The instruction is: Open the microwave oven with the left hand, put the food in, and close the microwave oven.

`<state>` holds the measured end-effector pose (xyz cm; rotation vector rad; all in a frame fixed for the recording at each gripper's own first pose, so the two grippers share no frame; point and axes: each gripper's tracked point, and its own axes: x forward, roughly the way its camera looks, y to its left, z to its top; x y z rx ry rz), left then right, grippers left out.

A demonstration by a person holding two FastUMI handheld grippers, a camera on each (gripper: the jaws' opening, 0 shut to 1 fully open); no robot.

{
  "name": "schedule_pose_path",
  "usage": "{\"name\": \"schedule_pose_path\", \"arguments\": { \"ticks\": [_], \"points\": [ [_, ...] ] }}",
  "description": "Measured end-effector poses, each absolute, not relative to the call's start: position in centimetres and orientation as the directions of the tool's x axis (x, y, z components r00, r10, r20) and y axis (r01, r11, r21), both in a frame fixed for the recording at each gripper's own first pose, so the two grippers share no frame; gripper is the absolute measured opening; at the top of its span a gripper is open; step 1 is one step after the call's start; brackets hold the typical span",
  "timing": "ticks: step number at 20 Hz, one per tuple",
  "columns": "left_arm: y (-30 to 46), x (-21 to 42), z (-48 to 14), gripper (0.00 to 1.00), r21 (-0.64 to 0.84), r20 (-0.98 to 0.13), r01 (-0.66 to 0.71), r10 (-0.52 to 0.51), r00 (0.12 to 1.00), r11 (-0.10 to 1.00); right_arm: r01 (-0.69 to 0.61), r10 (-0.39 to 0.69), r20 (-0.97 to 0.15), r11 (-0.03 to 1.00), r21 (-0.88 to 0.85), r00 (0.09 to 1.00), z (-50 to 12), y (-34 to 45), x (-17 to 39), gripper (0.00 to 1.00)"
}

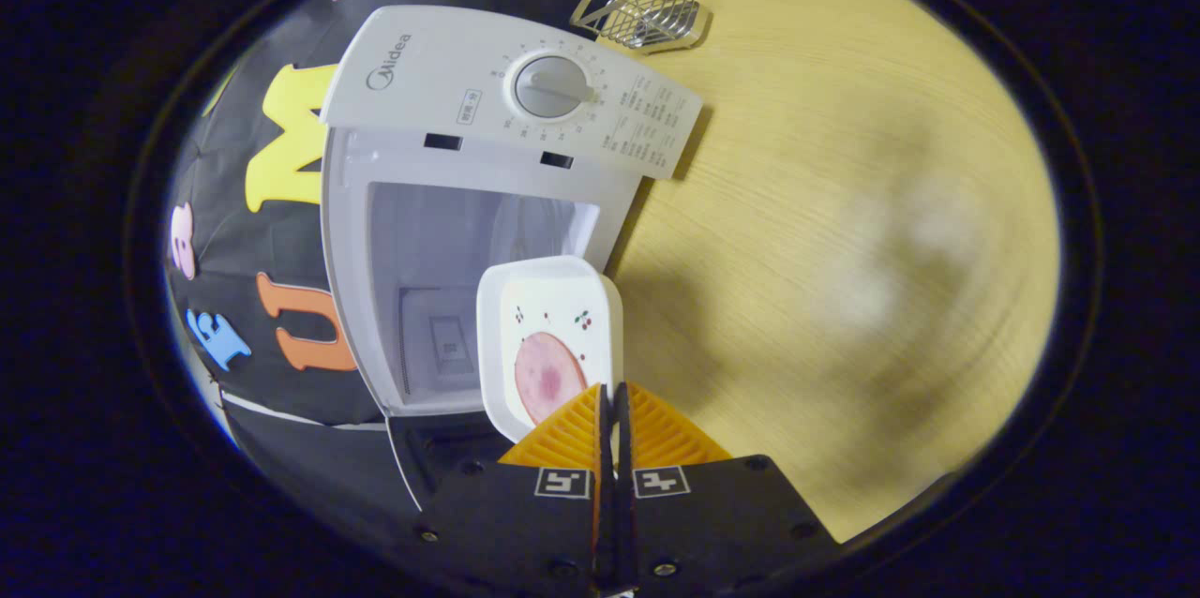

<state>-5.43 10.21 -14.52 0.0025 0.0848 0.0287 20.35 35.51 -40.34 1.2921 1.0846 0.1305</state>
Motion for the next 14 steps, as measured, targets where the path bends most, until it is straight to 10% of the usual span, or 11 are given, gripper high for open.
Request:
{"name": "schedule_pose_path", "arguments": {
  "ticks": [14],
  "points": [
    [14.9, -4.5, -18.1, 0.94, -0.041, -0.154, -0.100, 0.092, 0.984, 0.994, 0.486, 0.416, -0.518, 0.188, 0.853, 0.747, -42.1, 43.7, 29.1, 0.04]
  ]
}}
